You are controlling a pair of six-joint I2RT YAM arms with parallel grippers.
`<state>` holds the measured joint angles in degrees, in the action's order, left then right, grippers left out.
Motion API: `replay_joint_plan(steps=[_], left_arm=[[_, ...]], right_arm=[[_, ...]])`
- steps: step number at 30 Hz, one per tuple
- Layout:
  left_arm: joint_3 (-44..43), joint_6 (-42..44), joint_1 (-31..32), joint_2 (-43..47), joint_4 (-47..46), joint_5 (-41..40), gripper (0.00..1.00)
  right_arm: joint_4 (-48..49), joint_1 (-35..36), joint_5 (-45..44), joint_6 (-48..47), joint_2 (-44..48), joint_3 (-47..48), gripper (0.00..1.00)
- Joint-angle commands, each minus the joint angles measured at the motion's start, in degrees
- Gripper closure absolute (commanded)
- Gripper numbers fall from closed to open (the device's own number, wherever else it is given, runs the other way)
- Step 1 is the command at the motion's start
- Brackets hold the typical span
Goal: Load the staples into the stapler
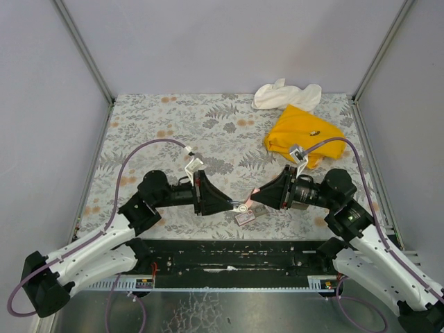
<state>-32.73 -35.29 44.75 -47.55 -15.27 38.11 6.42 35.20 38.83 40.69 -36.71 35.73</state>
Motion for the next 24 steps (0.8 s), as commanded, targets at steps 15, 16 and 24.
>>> replay_joint_plan(steps=[15,16,24], left_arm=[[-0.3,6.2,-1.7,9.1,21.8,-14.4,0.28],[-1.8,7.3,-1.6,9.2,24.3,-15.1,0.26],[-11.0,11.8,-1.7,8.1,28.6,-14.8,0.15]], right_arm=[[-7.2,0.0,-9.3,-8.6,1.1,9.5,1.00],[-7.5,0.0,-9.2,-8.9,0.9,9.8,1.00],[-8.3,0.0,-4.6,-10.7,-2.4,11.2,1.00]])
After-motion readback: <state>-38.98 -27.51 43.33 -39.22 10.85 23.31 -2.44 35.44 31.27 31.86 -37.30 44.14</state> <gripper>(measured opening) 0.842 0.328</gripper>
